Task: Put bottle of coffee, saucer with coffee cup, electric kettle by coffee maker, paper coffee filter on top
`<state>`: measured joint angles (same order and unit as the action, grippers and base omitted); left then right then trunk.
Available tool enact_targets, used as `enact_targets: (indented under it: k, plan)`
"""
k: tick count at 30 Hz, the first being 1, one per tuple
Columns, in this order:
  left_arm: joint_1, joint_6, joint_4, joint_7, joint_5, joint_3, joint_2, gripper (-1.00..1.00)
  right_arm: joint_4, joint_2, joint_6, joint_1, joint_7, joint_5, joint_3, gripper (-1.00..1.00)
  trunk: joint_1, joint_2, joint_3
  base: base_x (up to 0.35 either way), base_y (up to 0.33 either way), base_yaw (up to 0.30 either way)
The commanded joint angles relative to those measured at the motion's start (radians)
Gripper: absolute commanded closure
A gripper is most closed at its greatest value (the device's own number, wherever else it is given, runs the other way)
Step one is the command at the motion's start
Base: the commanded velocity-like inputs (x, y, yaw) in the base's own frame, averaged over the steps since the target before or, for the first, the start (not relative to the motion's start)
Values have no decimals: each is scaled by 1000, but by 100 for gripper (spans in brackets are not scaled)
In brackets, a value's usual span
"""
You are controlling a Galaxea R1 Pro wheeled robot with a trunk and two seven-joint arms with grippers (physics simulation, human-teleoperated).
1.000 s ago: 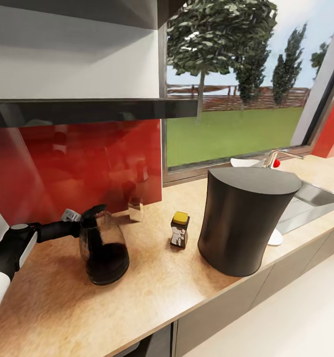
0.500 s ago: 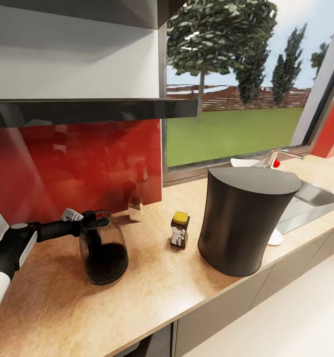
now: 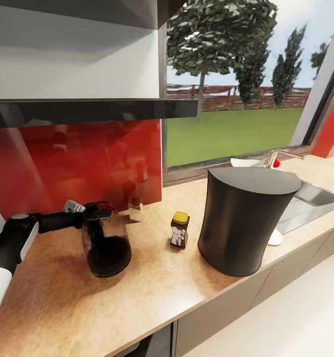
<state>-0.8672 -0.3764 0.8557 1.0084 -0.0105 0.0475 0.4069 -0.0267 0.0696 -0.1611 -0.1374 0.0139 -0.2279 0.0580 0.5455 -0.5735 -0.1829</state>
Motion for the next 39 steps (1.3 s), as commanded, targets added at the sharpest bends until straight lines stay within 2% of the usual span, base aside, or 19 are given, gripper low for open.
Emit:
enact_targets:
  k: [1,4,5,7,16,18,19,20,25,28,32,39]
  plan:
    - [2,-39,43,-4,4,2,-1,100,1,0,-3,-1,1,-8,6,-100,0,-2,-2,0,0,0]
    - [12,-72,141,-48,6,4,-2,100,0,0,-3,-1,1,-10,6,-100,0,-2,-2,0,0,0]
    - [14,-122,185,-72,7,6,-1,100,-2,0,-4,-1,1,-10,6,-100,0,-2,-2,0,0,0]
    - [14,-148,193,-77,8,4,-1,100,-2,-1,-5,-1,-1,-10,6,-100,0,-2,-2,0,0,0]
    - [16,-160,190,-86,11,1,-1,100,-2,-1,-5,-1,1,-10,5,-100,0,-2,-2,0,0,0]
    - [18,-160,188,-106,11,0,-2,100,-2,0,-5,-1,1,-10,5,-100,0,-2,-2,-2,-7,0]
    - [22,-160,193,-148,8,-1,-2,100,-2,1,-5,-1,1,-10,5,-100,0,-2,-2,-37,-170,0]
    - [23,-160,195,-158,7,-1,-2,100,-2,1,-5,-1,1,-10,5,-100,0,-2,-2,-24,-206,0]
    - [25,-160,190,-174,3,-2,-3,100,-1,1,-5,-1,1,-10,6,-100,0,-2,-2,-42,-253,0]
    - [25,-156,187,-176,9,-2,-27,100,0,1,-5,-1,1,-9,6,-100,0,-2,-2,-146,-260,0]
    - [25,-153,186,-177,11,-2,-43,100,0,1,-5,-1,1,-8,6,-100,0,-2,-2,-177,-247,0]
    - [25,-151,187,-178,12,-2,-48,100,1,1,-5,-1,1,-8,6,-100,0,-2,-2,-254,-204,0]
